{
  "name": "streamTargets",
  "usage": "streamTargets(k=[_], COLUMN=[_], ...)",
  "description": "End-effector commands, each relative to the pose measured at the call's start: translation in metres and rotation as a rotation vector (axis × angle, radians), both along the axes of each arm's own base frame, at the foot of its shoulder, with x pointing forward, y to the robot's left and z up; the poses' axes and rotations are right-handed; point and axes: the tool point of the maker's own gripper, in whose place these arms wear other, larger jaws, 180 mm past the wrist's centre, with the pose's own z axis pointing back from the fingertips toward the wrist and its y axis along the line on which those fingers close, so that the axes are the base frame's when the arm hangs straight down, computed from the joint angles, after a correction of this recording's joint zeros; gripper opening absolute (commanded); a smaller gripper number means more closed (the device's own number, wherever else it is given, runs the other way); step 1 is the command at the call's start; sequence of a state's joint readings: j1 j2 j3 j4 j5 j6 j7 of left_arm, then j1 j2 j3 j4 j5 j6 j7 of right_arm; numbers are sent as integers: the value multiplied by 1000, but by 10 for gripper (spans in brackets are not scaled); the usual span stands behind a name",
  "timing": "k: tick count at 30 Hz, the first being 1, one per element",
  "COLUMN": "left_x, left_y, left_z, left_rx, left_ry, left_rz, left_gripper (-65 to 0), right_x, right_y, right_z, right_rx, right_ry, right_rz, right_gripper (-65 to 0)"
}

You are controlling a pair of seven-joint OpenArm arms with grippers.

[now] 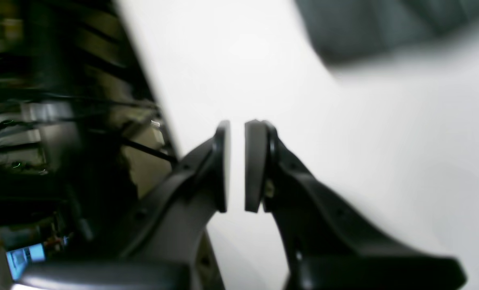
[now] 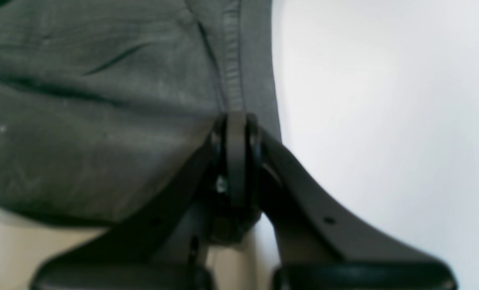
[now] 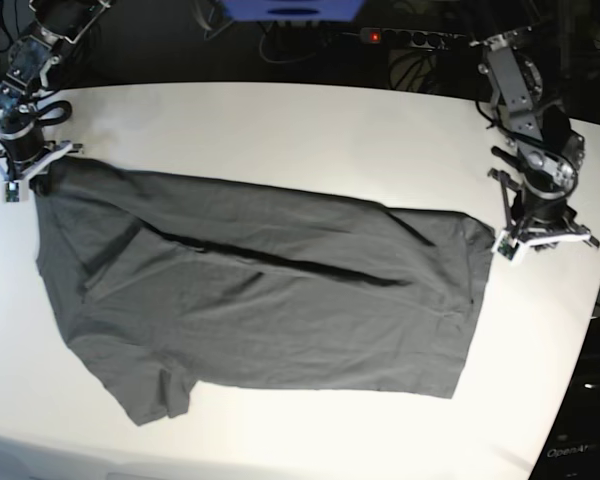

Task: Fold the T-shirt properly
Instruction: 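Pull the folded layer back toward the collar with both grippers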

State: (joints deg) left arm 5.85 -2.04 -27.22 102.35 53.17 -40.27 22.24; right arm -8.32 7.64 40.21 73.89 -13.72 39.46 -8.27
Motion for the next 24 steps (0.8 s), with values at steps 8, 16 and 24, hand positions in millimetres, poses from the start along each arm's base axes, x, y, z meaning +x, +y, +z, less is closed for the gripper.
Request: streamTargets(k=[8,16,24], left_x=[38,54,66], left_y=[-27,-40,-51], left_z=[-2,-38,-35], left_rx=[-67,-138,-149], left_ry=[-32,55,46], left_rz=[4,-7,-35], left_gripper=[-588,-588,-588], right_x=[-35,-34,-35], right_y=[-5,-5,-4], right_z=[-26,-27,-29], right_rx=[-35,-35,-31], right_ry=[205,205,210], right_rz=[2,3,4], right_gripper=[-643,-643,-643])
